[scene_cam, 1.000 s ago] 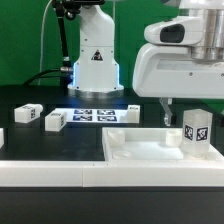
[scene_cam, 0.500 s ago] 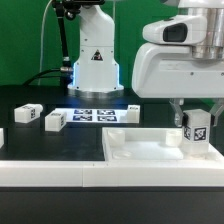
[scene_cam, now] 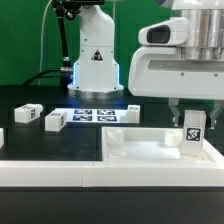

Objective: Assemble one leg

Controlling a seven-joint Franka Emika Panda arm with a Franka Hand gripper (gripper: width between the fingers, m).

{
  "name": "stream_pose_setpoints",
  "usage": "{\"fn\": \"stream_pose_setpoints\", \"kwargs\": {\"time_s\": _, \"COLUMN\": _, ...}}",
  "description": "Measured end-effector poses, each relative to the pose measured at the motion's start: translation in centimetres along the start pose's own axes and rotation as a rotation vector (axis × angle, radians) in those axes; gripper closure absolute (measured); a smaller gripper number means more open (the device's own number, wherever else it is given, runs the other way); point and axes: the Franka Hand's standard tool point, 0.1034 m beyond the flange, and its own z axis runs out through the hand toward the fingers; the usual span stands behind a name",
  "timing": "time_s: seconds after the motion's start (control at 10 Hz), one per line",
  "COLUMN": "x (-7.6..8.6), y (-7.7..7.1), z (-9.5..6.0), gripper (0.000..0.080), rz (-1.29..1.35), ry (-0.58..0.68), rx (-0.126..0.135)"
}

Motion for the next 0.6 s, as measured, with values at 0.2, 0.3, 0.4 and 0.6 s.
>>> {"fn": "stream_pose_setpoints", "kwargs": {"time_s": 0.2, "x": -0.19, "y": -0.41, "z": 0.06, "gripper": 0.0509, "rz": 0.279, "ry": 0.022, "rx": 0.015}}
{"fn": "stream_pose_setpoints", "kwargs": {"time_s": 0.3, "x": -0.25, "y": -0.55, "z": 0.08, "gripper": 0.0509, "rz": 0.386, "ry": 0.03, "rx": 0.023}}
{"fn": "stream_pose_setpoints", "kwargs": {"time_s": 0.4, "x": -0.26, "y": -0.55, "z": 0.1, "gripper": 0.0509, "rz": 0.48, "ry": 0.036, "rx": 0.03}}
{"fn": "stream_pose_setpoints", "kwargs": {"time_s": 0.6, "x": -0.23, "y": -0.54, "z": 0.09, "gripper": 0.0508, "rz": 0.69, "ry": 0.027, "rx": 0.041}}
